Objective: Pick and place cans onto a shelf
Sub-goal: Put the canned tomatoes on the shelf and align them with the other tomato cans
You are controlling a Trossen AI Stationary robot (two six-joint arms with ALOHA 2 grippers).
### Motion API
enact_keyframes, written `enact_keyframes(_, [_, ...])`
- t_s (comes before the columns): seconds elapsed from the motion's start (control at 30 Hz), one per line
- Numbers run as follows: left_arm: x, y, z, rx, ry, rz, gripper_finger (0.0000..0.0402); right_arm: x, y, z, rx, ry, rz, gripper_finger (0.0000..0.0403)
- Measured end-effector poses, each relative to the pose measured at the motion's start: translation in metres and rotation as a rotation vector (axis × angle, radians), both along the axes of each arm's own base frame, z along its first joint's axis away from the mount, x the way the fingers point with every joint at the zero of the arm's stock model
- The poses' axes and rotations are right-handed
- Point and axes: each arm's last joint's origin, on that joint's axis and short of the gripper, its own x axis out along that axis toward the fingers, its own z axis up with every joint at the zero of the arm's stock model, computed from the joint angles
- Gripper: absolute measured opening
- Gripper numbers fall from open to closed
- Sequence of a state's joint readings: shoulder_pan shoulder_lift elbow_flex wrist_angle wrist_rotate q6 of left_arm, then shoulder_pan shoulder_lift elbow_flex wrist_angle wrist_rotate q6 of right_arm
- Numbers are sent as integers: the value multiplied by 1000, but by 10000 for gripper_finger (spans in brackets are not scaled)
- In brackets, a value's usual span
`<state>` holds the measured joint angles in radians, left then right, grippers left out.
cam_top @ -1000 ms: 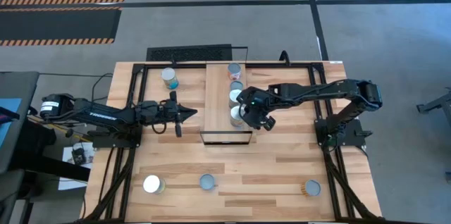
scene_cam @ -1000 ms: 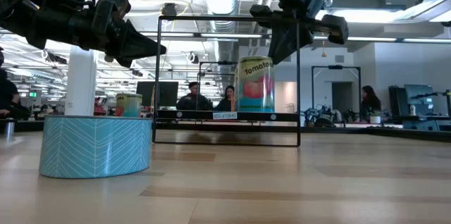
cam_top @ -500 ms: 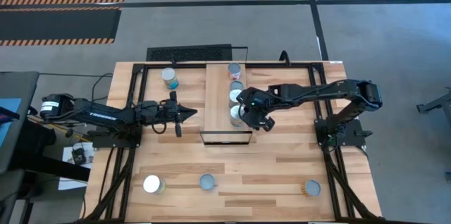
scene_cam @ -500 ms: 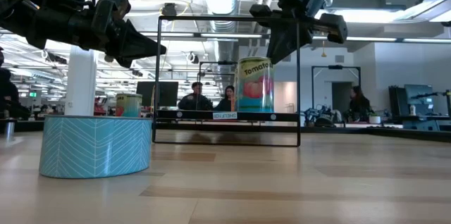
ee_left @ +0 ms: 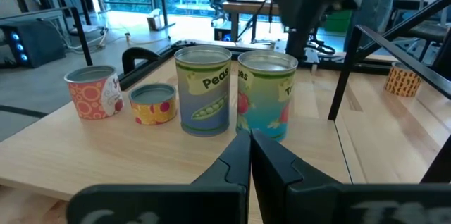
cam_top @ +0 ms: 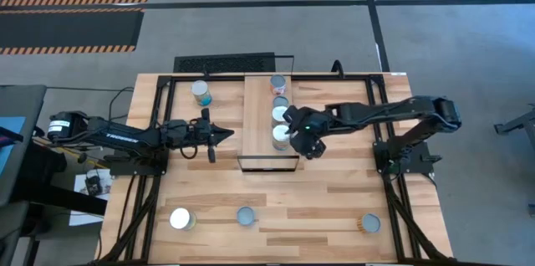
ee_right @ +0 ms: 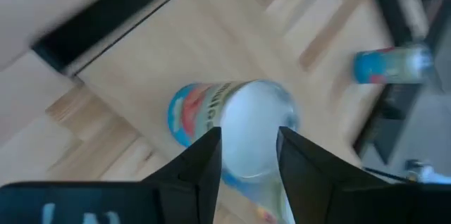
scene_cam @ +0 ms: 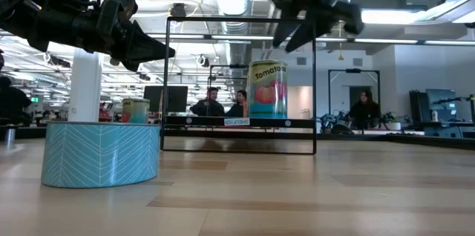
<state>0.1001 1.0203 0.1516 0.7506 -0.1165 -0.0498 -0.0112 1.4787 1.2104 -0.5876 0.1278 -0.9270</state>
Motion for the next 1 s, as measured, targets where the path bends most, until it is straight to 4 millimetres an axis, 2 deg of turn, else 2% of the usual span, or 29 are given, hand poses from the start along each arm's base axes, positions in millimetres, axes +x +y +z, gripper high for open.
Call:
enact_keyframes(0.2, [0, 0, 0, -1, 4, 0, 0, -28, 4, 35, 23, -119, -123, 129])
enact_keyframes(0.37, [0, 0, 0, -11, 0, 1, 0, -64, -8, 48, 147, -127, -304, 53])
enact_keyframes(0.47, [0, 0, 0, -10, -6, 1, 0, -88, -20, 37, 202, -142, -389, 11])
enact_keyframes(0.67, [0, 0, 0, -20, -9, 7, 0, -122, -31, 1, 373, -373, -427, 19])
enact_keyframes(0.8, [2, 3, 4, -27, -7, 98, 0, -136, -30, -19, 472, -550, -406, 6])
enact_keyframes(1.0, [10, 11, 14, -28, 44, 145, 0, -148, -28, -56, 556, -746, -395, 13])
